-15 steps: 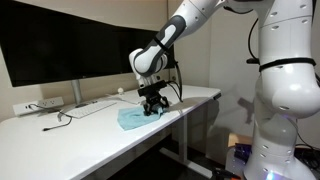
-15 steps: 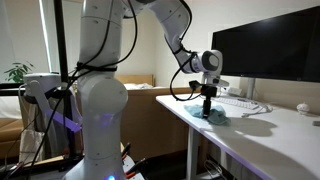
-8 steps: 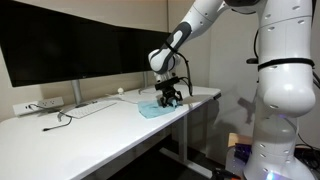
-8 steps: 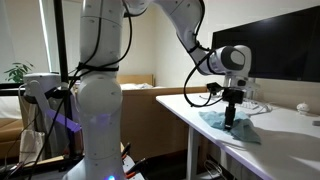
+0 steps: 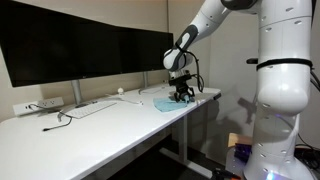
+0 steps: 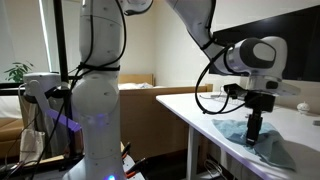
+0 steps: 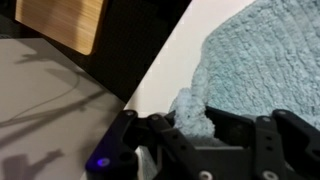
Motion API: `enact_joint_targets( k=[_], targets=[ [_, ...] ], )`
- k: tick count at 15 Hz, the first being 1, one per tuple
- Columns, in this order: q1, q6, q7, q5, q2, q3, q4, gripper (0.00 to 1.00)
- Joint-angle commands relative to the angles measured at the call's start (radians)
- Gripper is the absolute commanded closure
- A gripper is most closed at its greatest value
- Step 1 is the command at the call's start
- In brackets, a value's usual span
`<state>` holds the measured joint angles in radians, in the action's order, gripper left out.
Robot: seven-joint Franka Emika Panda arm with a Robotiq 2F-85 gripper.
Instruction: Wipe the desk with the white towel
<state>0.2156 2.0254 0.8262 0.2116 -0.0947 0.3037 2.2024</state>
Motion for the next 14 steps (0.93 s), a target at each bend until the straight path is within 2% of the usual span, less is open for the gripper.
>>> enact_joint_targets(
  k=[1,13,14],
  targets=[
    [0.046,-0.007,-0.045,-0.003,0.015,0.026,-0.014,0.93],
    [0.123,-0.025,-0.124,-0.039,0.012,0.092,-0.106,0.94],
    [0.113,-0.007,-0.074,-0.01,-0.003,0.088,-0.102,0.93]
  ],
)
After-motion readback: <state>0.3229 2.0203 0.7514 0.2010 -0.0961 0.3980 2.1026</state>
